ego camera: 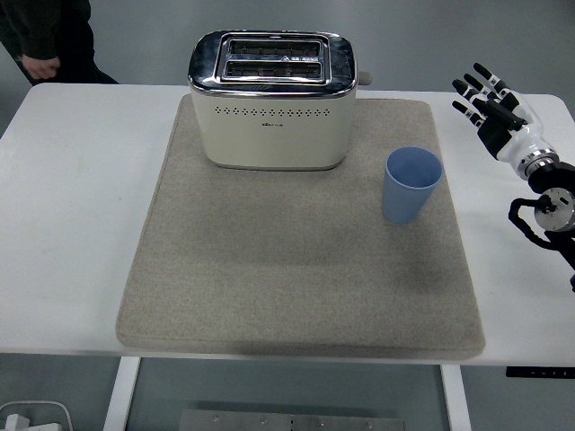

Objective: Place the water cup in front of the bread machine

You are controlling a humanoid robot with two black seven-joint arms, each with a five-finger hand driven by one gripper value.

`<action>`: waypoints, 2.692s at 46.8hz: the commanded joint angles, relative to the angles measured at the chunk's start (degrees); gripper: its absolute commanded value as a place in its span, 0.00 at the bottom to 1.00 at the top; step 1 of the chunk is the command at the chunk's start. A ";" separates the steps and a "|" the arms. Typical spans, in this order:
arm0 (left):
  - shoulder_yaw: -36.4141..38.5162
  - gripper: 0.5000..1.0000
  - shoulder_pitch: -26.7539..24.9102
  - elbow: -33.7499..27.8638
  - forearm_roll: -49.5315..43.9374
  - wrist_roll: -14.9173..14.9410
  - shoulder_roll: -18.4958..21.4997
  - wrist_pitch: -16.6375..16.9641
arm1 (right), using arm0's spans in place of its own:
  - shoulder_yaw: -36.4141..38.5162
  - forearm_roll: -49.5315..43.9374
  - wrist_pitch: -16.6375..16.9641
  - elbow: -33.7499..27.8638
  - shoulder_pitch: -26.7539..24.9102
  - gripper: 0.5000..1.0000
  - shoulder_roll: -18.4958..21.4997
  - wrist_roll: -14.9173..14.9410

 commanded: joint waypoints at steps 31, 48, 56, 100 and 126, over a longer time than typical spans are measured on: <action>-0.15 1.00 -0.13 0.02 0.00 -0.13 0.00 -0.03 | -0.01 -2.30 4.39 -1.32 0.05 0.86 -0.86 0.17; -0.15 1.00 -0.13 0.02 0.00 -0.13 0.00 -0.03 | -0.09 -7.48 12.91 -4.13 -0.22 0.86 -0.94 1.40; -0.15 1.00 -0.13 0.02 0.00 -0.13 0.00 -0.03 | -0.09 -7.93 16.43 -5.54 -0.22 0.86 -2.61 1.49; -0.15 1.00 -0.13 0.02 0.00 -0.13 0.00 -0.03 | -0.09 -23.74 31.74 -4.84 -5.22 0.86 -10.61 13.09; -0.15 1.00 -0.13 0.02 0.00 -0.13 0.00 -0.03 | -0.45 -32.01 31.74 1.58 -10.85 0.85 -12.72 21.09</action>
